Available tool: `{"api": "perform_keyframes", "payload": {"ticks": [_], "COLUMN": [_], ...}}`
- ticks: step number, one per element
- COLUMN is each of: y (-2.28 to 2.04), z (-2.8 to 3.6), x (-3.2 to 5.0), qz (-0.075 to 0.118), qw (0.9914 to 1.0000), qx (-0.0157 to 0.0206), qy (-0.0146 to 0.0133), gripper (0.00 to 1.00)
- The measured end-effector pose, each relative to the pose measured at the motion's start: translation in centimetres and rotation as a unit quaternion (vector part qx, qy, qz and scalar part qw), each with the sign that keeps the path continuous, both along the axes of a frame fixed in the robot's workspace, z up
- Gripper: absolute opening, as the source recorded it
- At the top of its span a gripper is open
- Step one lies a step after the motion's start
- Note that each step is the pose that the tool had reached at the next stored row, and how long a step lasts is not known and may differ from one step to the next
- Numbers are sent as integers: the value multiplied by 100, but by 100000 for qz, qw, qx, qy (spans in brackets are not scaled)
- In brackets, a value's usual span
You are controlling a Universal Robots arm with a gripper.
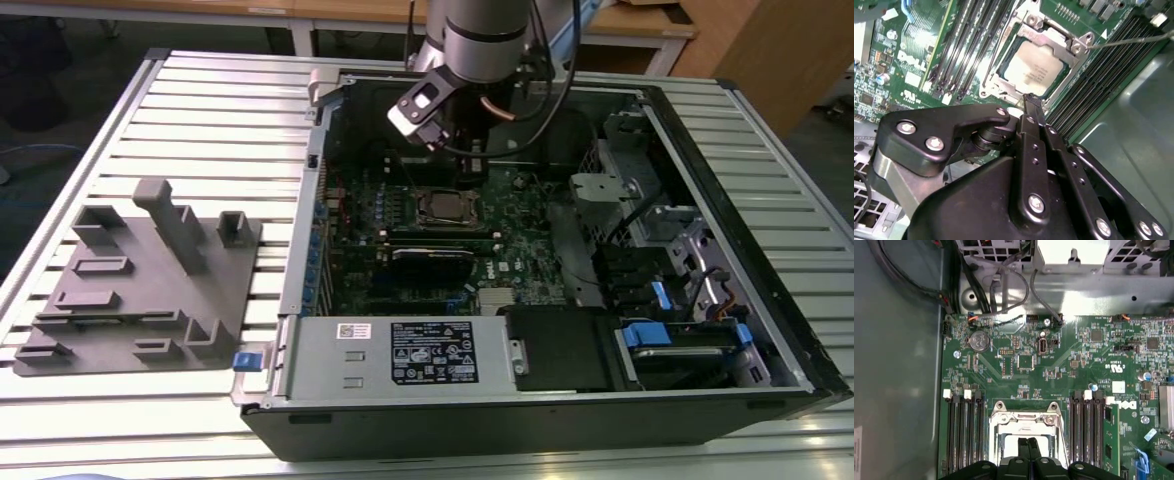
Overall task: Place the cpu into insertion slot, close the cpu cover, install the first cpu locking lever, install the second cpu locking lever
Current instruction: 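Close the cpu cover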
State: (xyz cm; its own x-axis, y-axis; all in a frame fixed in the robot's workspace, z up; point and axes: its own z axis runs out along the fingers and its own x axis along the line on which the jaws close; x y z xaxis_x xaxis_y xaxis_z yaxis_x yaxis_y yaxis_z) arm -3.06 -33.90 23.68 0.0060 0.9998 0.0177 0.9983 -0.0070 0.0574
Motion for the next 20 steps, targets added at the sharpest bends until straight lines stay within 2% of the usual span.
{"api": "perform_keyframes", "payload": {"ticks": [13, 20], "y": [0, -8], "z": [-133, -163], "x": [-117, -146], "qz": [-1, -4], "qw": [100000, 100000], "qx": [-5, 1], "qy": [-3, -5], "gripper": [11, 11]}}
